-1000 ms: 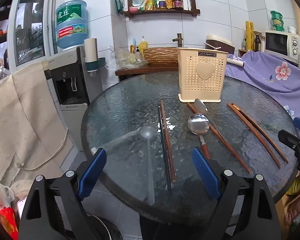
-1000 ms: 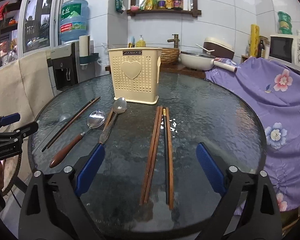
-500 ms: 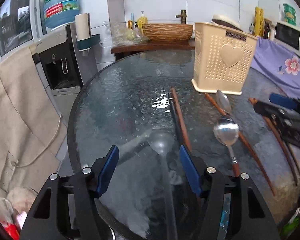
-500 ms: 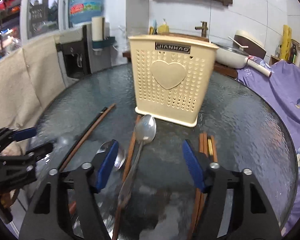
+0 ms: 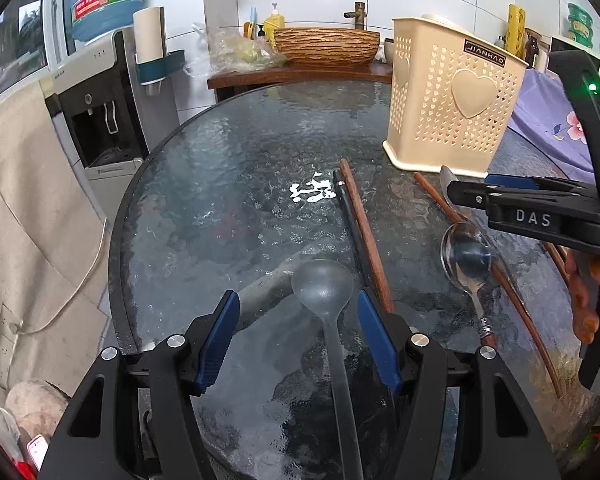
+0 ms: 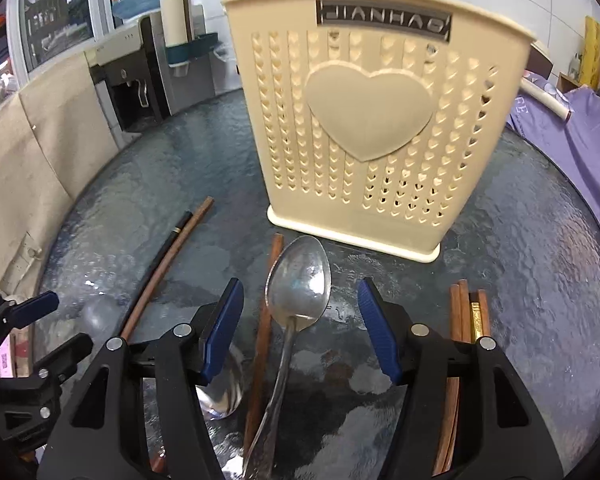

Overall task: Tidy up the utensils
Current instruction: 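Lower the right tool toward the metal spoon while the left tool approaches the grey spoon, then close the right gripper on the metal spoon while the left gripper grasps the grey spoon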

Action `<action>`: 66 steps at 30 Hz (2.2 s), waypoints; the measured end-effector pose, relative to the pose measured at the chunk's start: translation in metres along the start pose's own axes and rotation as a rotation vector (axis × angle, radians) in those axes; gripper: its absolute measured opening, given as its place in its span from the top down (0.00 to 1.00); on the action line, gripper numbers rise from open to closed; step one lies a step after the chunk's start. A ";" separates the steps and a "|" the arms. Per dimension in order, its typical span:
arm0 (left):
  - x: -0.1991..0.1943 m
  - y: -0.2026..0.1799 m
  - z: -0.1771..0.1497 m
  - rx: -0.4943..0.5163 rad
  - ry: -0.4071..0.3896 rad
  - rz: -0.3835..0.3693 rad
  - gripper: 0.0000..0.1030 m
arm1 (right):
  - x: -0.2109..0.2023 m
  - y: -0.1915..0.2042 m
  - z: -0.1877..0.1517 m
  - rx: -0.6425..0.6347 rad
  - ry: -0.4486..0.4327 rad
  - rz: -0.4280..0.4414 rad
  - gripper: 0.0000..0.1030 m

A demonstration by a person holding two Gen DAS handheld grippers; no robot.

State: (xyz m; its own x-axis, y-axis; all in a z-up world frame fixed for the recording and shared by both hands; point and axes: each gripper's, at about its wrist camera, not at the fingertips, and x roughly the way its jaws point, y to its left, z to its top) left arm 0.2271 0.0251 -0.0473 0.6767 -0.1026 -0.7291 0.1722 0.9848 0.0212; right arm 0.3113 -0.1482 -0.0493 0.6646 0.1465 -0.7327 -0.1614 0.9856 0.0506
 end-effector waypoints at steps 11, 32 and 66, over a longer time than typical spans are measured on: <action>0.014 -0.004 0.006 0.009 0.030 -0.009 0.46 | 0.022 -0.006 0.003 0.022 0.060 0.024 0.42; 0.029 -0.010 0.020 0.029 0.035 -0.020 0.57 | 0.043 0.009 0.018 -0.023 0.056 -0.024 0.56; -0.023 -0.004 0.047 -0.013 -0.118 -0.048 0.66 | -0.039 0.001 0.020 -0.054 -0.083 0.080 0.63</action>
State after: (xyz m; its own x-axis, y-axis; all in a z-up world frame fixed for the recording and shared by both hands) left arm 0.2447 0.0172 0.0016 0.7478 -0.1649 -0.6431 0.1978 0.9800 -0.0213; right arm 0.2997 -0.1514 -0.0067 0.7056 0.2331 -0.6692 -0.2537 0.9649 0.0686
